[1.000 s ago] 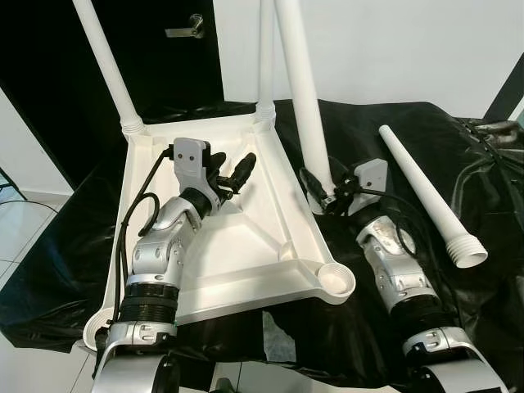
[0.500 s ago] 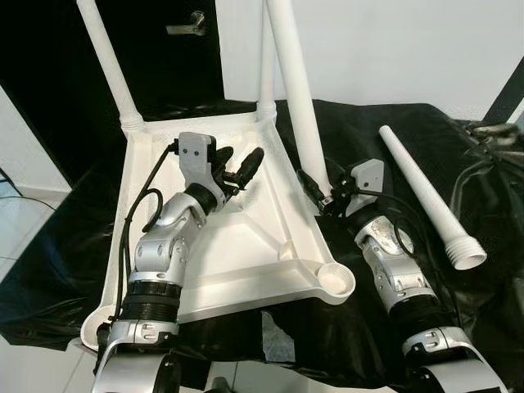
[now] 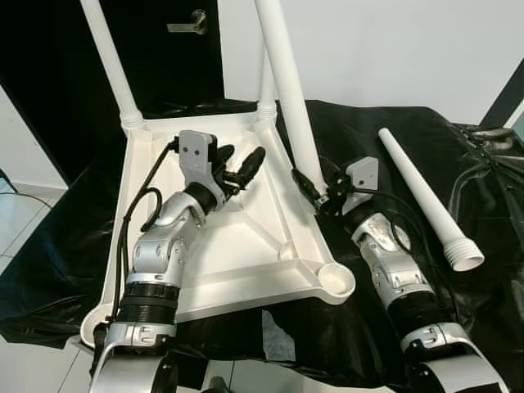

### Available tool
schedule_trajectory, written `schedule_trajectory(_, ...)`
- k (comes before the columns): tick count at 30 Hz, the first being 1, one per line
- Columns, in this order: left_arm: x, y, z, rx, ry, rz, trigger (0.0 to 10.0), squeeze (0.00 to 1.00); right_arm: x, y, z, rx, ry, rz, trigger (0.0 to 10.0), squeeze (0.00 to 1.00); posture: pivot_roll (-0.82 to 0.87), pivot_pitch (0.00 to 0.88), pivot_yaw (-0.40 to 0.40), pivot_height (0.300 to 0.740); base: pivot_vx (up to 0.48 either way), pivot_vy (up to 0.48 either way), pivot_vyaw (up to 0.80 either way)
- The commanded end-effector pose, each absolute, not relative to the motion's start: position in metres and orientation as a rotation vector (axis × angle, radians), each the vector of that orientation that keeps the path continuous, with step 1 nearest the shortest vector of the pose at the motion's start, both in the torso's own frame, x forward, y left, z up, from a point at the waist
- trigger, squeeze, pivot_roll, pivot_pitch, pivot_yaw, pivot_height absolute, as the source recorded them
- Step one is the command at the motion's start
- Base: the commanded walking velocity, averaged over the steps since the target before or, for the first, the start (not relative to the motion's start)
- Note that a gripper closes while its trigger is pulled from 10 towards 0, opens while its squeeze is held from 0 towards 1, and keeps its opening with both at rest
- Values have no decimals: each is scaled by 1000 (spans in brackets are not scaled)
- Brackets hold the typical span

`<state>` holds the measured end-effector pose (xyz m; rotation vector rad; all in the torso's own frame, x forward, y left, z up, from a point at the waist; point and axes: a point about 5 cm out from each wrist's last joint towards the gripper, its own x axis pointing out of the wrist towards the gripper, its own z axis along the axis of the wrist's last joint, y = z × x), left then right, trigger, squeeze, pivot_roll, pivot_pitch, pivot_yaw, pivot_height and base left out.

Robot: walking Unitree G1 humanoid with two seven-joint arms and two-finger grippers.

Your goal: Building children table

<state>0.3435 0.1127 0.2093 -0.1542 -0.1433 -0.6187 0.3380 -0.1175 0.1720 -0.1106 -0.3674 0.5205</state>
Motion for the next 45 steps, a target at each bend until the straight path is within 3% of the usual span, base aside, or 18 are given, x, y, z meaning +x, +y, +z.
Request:
schedule_trajectory(1,341,108,208,-150,-133,-699,10000,0,337,-122,177,-128,-392,510,10000,0,74,0,-4,740,0,0,0)
schedule_trajectory(19,342,102,224,-187,-158,-776,10000,0,335,-117,179,-144,-412,540,10000,0,45,0,41,740,0,0,0)
schedule_trajectory(20,341,102,225,-203,-160,-791,10000,1000,335,-116,179,-145,-412,546,10000,0,45,0,40,740,0,0,0)
schedule_trajectory(28,329,91,238,-303,-176,-969,10000,1000,333,-108,178,-140,-411,583,10000,0,47,0,43,740,0,0,0)
schedule_trajectory(29,323,87,239,-302,-183,-1031,10000,0,333,-104,178,-138,-411,595,10000,0,46,0,47,740,0,0,0)
schedule_trajectory(45,327,75,252,-311,-186,-1059,10000,0,324,-87,171,-174,-385,698,10000,0,37,0,53,740,0,0,0)
